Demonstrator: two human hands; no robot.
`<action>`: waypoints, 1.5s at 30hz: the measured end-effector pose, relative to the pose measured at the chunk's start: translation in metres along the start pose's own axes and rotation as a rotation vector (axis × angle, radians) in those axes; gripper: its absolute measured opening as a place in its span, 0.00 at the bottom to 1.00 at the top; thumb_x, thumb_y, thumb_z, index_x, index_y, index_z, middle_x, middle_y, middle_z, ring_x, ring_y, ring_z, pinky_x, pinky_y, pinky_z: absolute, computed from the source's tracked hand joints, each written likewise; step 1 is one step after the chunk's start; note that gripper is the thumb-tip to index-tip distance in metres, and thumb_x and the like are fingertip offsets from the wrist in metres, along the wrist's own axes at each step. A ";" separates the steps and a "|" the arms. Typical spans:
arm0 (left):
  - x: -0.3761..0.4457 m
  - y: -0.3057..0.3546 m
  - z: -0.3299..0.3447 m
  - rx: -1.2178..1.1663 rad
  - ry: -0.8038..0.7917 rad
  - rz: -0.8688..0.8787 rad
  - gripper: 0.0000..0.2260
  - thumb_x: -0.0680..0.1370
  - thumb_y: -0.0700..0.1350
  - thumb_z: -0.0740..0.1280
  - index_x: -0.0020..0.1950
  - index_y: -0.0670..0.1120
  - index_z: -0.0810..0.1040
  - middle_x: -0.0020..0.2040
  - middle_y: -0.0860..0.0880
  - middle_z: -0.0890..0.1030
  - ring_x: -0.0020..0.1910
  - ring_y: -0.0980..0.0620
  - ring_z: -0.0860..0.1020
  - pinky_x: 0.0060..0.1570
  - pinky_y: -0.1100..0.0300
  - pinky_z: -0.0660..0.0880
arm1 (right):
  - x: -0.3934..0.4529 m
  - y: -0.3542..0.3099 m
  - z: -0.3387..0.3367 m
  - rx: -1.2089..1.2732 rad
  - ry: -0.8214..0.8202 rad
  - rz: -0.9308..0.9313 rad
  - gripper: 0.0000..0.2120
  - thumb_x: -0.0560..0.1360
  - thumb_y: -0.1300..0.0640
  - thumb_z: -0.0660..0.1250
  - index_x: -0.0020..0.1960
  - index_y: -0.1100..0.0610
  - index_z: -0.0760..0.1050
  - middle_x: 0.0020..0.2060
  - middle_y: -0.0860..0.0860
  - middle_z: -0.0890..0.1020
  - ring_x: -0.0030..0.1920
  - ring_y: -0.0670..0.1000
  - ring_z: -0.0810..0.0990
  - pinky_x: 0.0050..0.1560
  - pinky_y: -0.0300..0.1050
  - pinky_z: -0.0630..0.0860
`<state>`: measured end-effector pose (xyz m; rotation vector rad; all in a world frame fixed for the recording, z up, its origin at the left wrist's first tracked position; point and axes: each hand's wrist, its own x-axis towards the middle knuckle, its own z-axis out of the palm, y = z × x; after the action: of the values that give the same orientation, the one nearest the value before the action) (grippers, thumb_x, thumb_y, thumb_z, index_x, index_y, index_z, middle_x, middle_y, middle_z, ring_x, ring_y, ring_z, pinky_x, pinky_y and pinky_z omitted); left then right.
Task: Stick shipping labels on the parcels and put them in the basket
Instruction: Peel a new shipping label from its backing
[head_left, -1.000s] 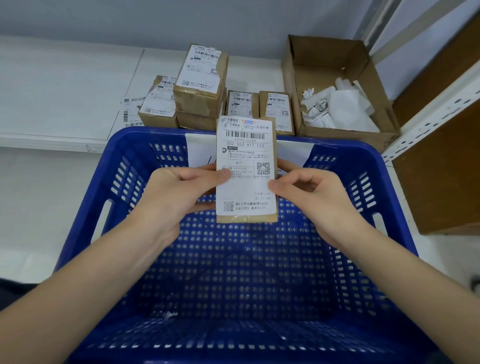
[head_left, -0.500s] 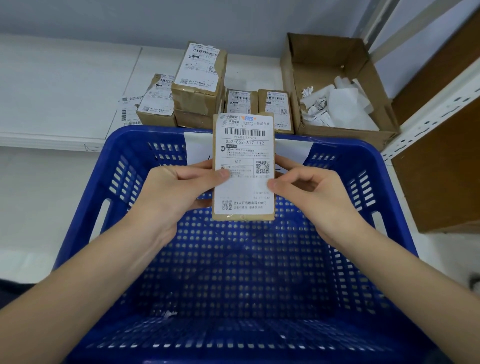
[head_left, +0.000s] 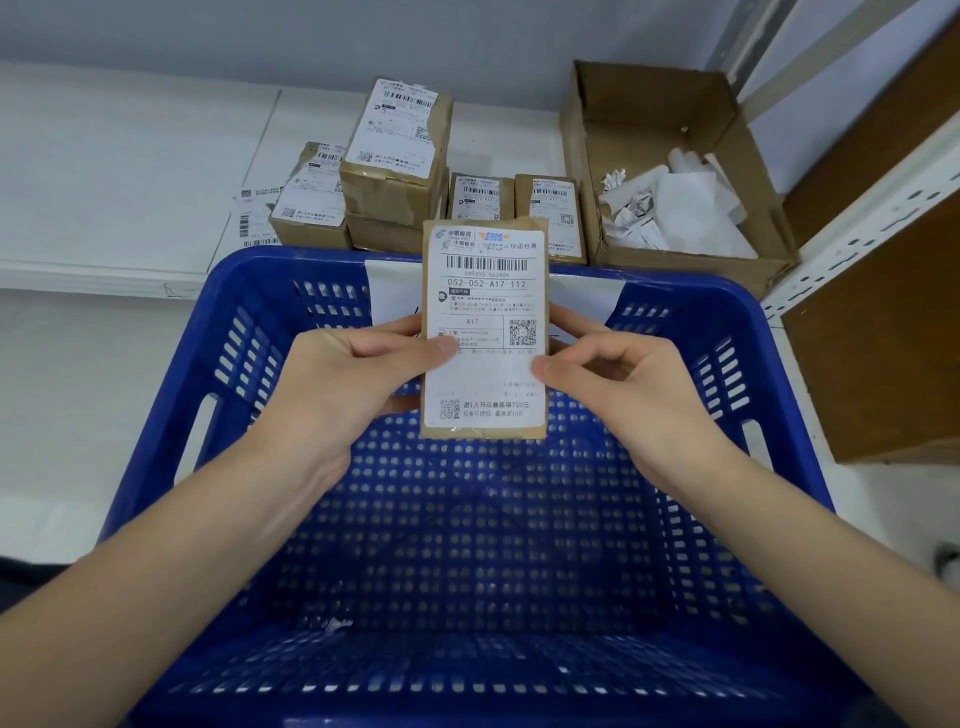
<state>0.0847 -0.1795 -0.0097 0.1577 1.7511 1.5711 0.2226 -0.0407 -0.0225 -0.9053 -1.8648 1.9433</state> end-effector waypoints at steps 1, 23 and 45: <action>0.000 0.000 0.000 -0.001 0.001 0.000 0.02 0.72 0.38 0.72 0.42 0.41 0.85 0.46 0.56 0.85 0.42 0.56 0.84 0.36 0.65 0.80 | 0.000 0.000 0.000 0.000 -0.001 -0.001 0.13 0.70 0.65 0.73 0.31 0.51 0.83 0.55 0.40 0.80 0.64 0.43 0.75 0.68 0.48 0.69; 0.000 -0.010 0.003 0.028 0.042 0.023 0.02 0.71 0.36 0.73 0.38 0.41 0.85 0.45 0.57 0.85 0.43 0.56 0.84 0.42 0.60 0.82 | 0.000 0.006 0.004 -0.082 0.040 0.010 0.15 0.69 0.66 0.73 0.27 0.51 0.80 0.61 0.42 0.77 0.52 0.34 0.79 0.55 0.34 0.73; 0.001 -0.014 0.004 0.054 0.066 0.061 0.03 0.71 0.35 0.73 0.39 0.41 0.85 0.45 0.58 0.85 0.42 0.57 0.84 0.39 0.63 0.81 | 0.000 0.006 0.005 -0.162 0.050 0.028 0.14 0.68 0.64 0.74 0.27 0.52 0.79 0.60 0.40 0.77 0.61 0.40 0.75 0.64 0.44 0.72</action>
<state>0.0919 -0.1789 -0.0225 0.1890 1.8563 1.5891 0.2212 -0.0452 -0.0282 -1.0217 -2.0137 1.7884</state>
